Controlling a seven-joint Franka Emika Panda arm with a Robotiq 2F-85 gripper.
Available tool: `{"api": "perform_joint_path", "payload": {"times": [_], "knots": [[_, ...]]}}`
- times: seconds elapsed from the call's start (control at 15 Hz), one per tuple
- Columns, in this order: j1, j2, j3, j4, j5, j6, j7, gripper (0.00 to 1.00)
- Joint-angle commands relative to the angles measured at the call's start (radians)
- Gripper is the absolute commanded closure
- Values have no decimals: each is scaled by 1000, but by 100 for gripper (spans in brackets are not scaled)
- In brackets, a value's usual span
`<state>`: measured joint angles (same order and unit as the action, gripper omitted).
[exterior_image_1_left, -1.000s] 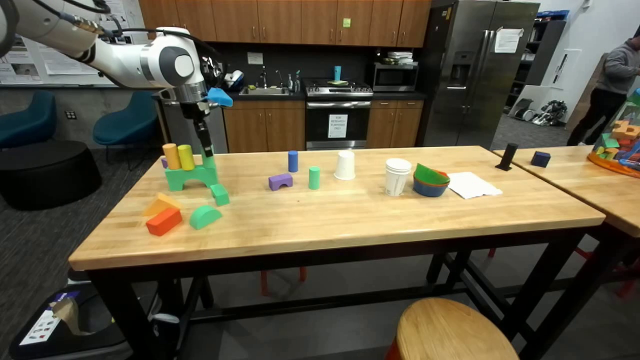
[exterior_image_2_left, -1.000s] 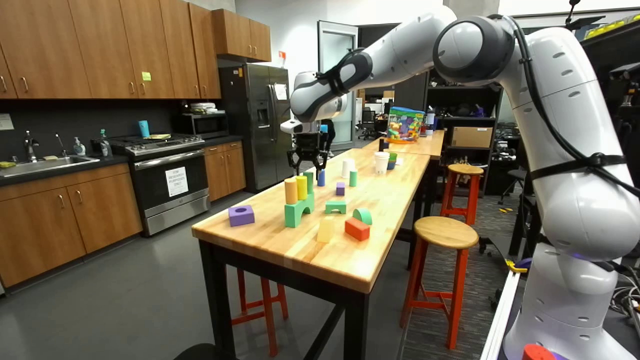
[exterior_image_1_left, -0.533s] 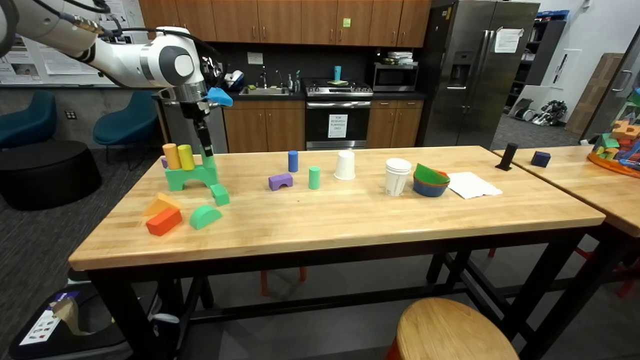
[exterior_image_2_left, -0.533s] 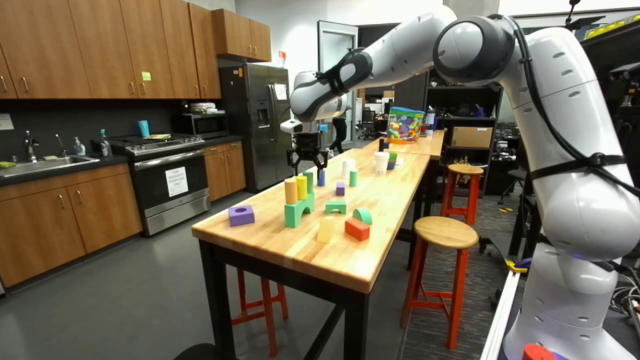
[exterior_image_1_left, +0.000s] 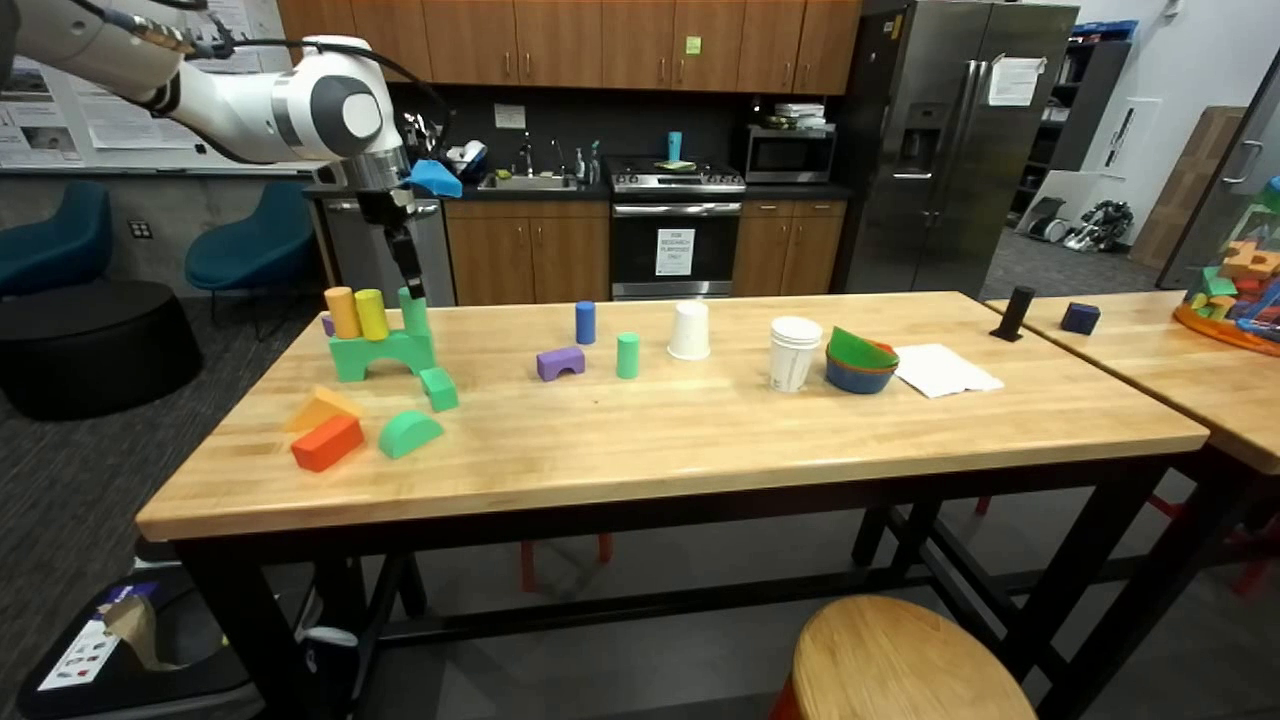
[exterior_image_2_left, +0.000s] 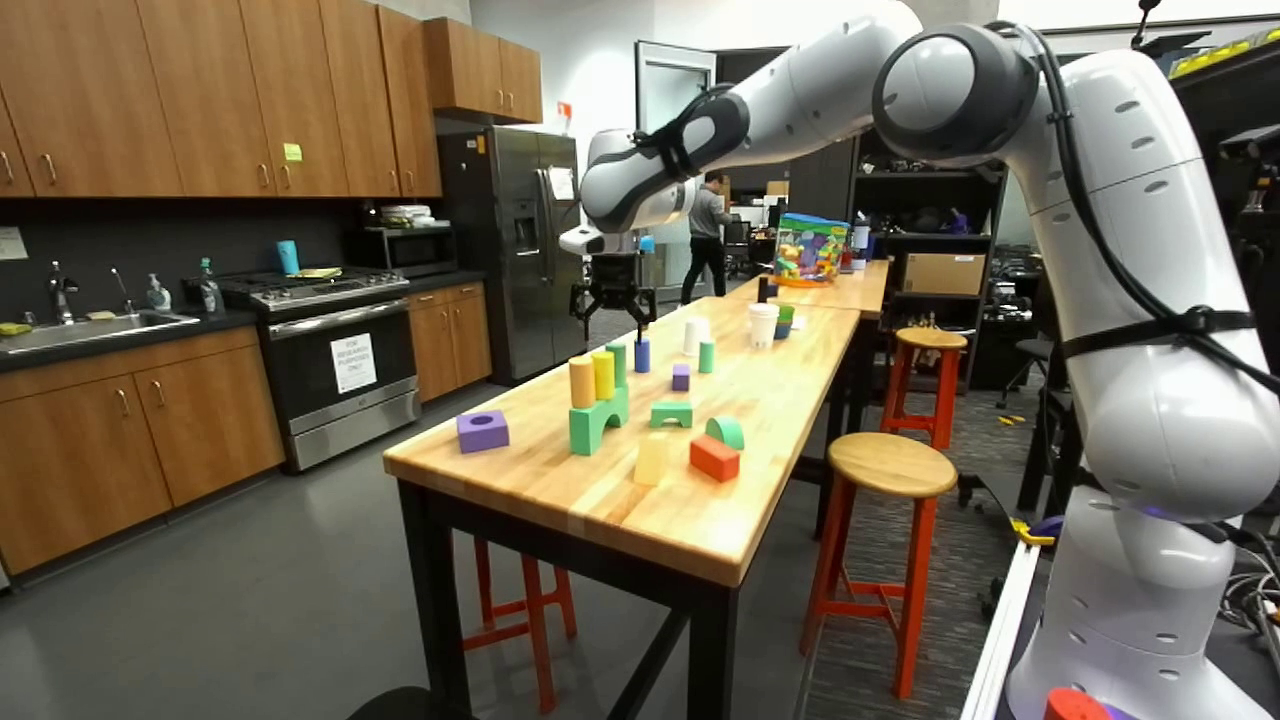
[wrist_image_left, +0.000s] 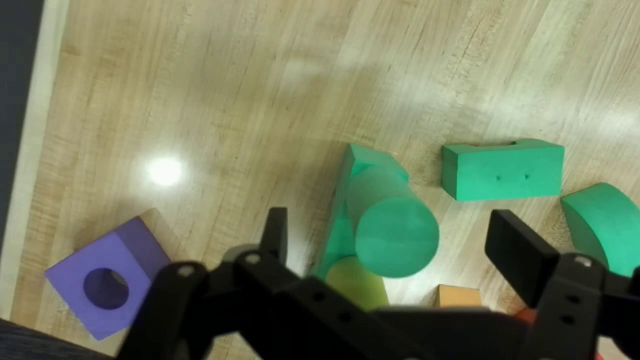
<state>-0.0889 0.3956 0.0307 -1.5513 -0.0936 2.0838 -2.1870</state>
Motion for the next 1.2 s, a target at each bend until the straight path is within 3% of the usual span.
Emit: {"api": "perform_joint_path", "payload": {"times": [0.0, 0.2, 0.47, 0.8, 1.0, 1.07, 1.13], "knots": [[14, -105, 2, -23, -23, -23, -1, 0], [16, -194, 1, -60, -41, -26, -42, 0], [9, -311, -27, -153, -72, 25, -4, 0], [-37, -429, -108, -322, -28, 114, 179, 0], [-52, -449, -144, -400, -58, 191, 321, 0], [-45, -405, -143, -322, -40, 128, 232, 0], [-50, -412, -151, -347, -41, 152, 260, 0]]}}
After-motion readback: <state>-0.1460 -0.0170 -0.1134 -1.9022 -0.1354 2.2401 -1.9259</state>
